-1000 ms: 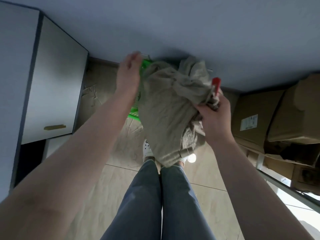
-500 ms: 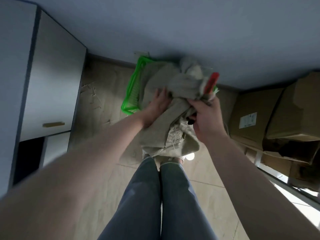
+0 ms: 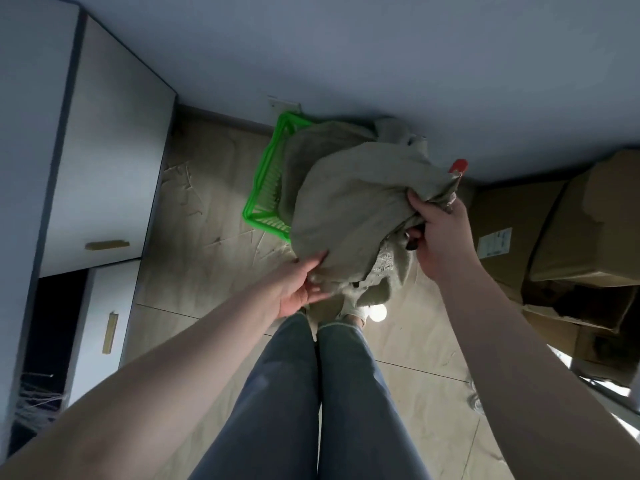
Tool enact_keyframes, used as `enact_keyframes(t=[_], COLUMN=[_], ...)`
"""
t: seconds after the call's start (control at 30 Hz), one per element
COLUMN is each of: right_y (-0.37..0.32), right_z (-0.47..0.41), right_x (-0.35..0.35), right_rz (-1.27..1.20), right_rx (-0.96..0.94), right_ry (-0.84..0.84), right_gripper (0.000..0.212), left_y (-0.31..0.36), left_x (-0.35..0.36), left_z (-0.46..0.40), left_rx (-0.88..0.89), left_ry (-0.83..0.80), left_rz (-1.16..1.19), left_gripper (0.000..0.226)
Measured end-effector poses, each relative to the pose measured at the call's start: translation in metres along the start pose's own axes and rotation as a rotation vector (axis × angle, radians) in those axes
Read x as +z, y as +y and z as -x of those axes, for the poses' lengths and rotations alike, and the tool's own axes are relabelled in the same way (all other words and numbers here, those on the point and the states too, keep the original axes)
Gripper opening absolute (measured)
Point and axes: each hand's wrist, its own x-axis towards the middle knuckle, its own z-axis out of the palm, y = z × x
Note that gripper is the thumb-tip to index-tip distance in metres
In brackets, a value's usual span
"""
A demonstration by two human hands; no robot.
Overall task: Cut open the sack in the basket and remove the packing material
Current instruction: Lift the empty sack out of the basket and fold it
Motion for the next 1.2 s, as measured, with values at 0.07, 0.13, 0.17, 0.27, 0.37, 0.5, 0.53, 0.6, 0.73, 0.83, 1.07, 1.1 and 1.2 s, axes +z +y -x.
enact_keyframes(t=[0.07, 0.13, 0.17, 0.27, 0.37, 0.5, 0.53, 0.6, 0.73, 0.83, 1.07, 1.1, 1.2], right_y=[0.004, 0.011, 0.015, 0.029, 0.039, 0.036, 0.036, 0.036, 0.037, 0.034, 0.031, 0.027, 0.012], right_z=[-0.007, -0.01, -0.01, -0.008, -0.007, -0.011, -0.013, -0.019, -0.016, 0.0, 0.008, 0.009, 0.014], right_x=[-0.011, -0.019, -0.019, -0.006, 0.003, 0.005, 0.004, -0.001, -0.013, -0.016, -0.026, -0.026, -0.021], right_rz=[0.586, 1.135, 1.222, 1.198, 1.163, 1.133, 1.13, 1.086, 0.992, 0.862, 0.747, 0.702, 0.471], right_rx=[-0.187, -0.508, -0.631, -0.564, -0.429, -0.307, -0.327, -0.333, -0.221, -0.179, -0.144, -0.149, -0.158], right_ry=[0.052, 0.098, 0.065, -0.193, -0.352, -0.44, -0.417, -0.323, -0.338, -0.404, -0.465, -0.437, -0.422], right_gripper=[0.034, 0.041, 0.041, 0.052, 0.071, 0.083, 0.074, 0.055, 0.04, 0.031, 0.027, 0.025, 0.018], left_y=[0.006, 0.018, 0.023, 0.038, 0.05, 0.062, 0.066, 0.075, 0.105, 0.117, 0.082, 0.083, 0.078], left_x=[0.003, 0.008, 0.013, 0.032, 0.048, 0.045, 0.043, 0.037, 0.048, 0.069, 0.063, 0.059, 0.043], left_z=[0.0, 0.004, 0.007, 0.019, 0.03, 0.042, 0.045, 0.046, 0.043, 0.041, -0.01, -0.011, -0.012], left_rx=[0.163, 0.312, 0.373, 0.5, 0.518, 0.494, 0.49, 0.521, 0.978, 1.255, 0.713, 0.672, 0.355], left_ry=[0.164, 0.262, 0.28, 0.205, 0.061, -0.158, -0.176, -0.1, 0.359, 0.518, 0.248, 0.246, 0.086], left_rz=[0.013, -0.03, -0.067, -0.147, -0.188, -0.225, -0.338, -0.671, -0.799, -0.726, -1.229, -1.253, -1.436], left_gripper=[0.051, 0.047, 0.04, 0.012, 0.009, 0.02, 0.022, 0.025, 0.03, 0.058, 0.05, 0.056, 0.064])
